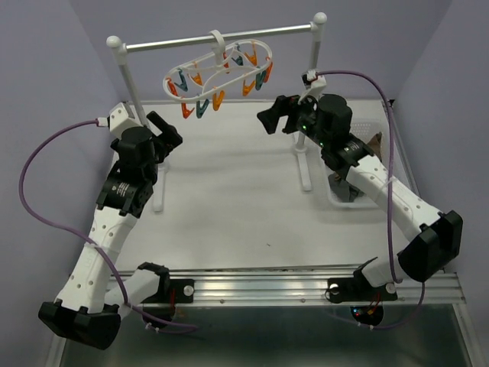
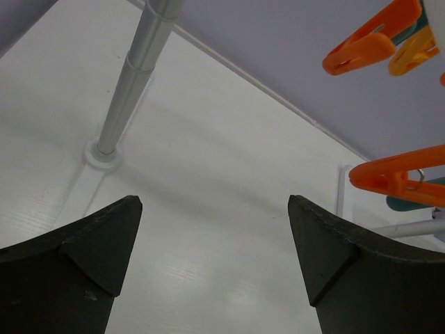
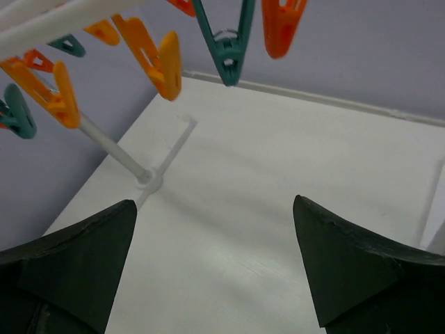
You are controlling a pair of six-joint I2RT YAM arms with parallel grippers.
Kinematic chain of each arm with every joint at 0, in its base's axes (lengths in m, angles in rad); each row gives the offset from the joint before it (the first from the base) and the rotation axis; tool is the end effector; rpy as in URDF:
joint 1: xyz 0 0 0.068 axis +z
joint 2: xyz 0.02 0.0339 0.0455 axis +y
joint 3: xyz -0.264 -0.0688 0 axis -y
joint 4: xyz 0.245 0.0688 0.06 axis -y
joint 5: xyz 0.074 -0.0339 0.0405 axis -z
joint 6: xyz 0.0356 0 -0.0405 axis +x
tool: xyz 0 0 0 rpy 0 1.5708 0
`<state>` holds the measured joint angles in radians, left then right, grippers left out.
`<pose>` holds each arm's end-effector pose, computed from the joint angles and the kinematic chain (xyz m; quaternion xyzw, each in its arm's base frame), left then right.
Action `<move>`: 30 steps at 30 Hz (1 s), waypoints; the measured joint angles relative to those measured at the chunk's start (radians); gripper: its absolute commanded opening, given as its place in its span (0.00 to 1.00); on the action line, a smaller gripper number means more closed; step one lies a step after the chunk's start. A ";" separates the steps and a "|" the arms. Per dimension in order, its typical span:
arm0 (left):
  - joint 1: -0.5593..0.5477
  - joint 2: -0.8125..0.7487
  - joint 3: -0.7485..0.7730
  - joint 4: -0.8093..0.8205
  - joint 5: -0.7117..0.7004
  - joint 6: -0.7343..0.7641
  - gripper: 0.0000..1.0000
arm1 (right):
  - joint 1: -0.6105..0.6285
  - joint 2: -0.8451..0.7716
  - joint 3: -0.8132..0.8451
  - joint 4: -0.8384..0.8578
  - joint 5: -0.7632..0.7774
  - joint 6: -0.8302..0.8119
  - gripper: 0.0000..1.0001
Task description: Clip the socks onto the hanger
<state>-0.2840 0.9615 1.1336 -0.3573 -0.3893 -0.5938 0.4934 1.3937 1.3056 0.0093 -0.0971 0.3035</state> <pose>0.2007 -0.0445 0.4114 -0.2385 0.7268 -0.1316 0.6305 0.2907 0.1602 0.4030 -0.1023 0.7271 0.2959 0.6110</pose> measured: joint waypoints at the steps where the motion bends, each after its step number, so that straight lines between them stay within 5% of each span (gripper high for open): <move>1: 0.000 0.005 0.006 0.008 0.004 0.003 0.99 | 0.022 0.021 0.031 0.006 0.010 -0.013 1.00; 12: 0.000 0.060 0.064 0.087 0.031 0.028 0.99 | 0.051 0.237 0.385 0.066 0.225 0.171 0.86; 30: 0.000 0.125 0.103 0.130 0.059 0.084 0.99 | 0.067 0.370 0.438 0.165 0.212 0.531 0.81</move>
<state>-0.2836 1.0863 1.2366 -0.2276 -0.3302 -0.5095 0.5606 1.7641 1.7435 0.1745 0.1146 0.8349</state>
